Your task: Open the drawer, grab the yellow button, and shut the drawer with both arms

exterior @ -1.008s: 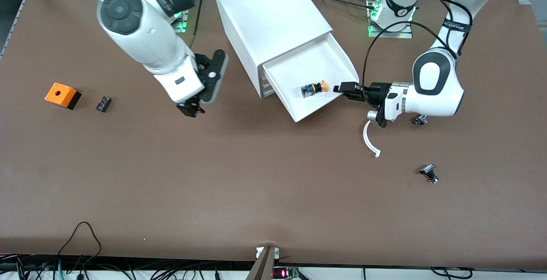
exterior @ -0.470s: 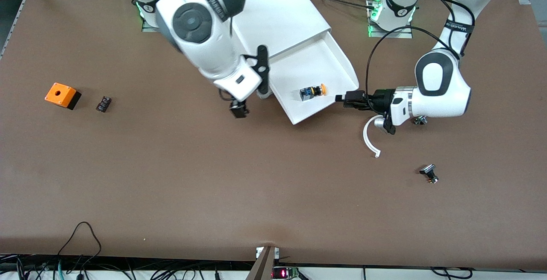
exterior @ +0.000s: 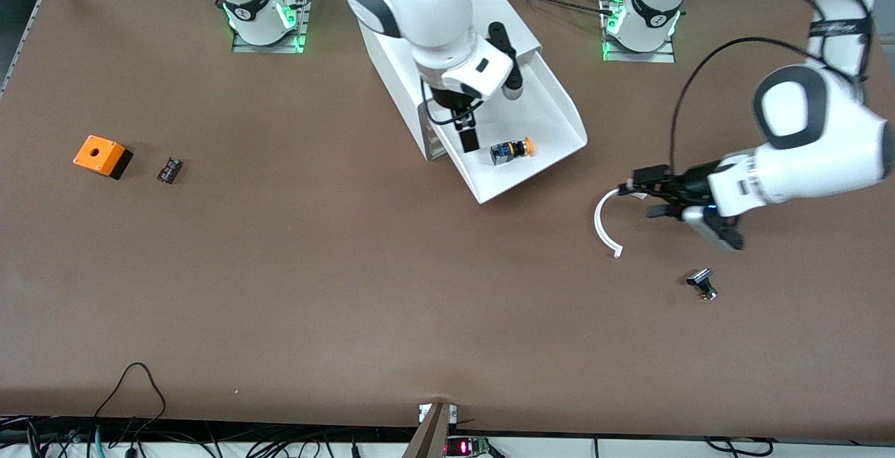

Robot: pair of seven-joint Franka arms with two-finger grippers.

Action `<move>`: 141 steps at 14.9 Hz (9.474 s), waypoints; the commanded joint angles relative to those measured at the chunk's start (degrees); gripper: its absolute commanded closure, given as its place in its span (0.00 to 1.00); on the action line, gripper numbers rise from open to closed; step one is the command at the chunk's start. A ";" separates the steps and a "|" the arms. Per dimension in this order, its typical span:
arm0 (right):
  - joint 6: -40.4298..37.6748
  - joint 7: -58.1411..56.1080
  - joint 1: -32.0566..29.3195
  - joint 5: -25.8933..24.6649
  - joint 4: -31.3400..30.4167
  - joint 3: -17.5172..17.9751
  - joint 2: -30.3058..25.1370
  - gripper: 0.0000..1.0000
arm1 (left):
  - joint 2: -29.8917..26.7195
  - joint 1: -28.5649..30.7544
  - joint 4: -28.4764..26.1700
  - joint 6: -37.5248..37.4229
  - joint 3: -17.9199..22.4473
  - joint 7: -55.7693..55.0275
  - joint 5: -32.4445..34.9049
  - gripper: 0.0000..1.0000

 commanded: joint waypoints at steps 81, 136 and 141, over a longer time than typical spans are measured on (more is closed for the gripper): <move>30.22 27.73 -43.33 -6.03 -55.17 -11.93 -9.43 0.62 | 1.52 -11.33 -3.67 6.86 -8.75 -74.28 32.04 0.00; -19.25 54.18 -42.98 -1.10 -24.32 -10.00 -29.03 0.00 | -2.16 -6.42 -8.71 15.15 -22.30 -84.71 34.84 0.00; -17.93 56.73 -43.07 -1.10 -23.53 -10.00 -28.33 0.00 | -3.39 -4.56 1.91 5.34 -12.39 -63.46 36.26 0.00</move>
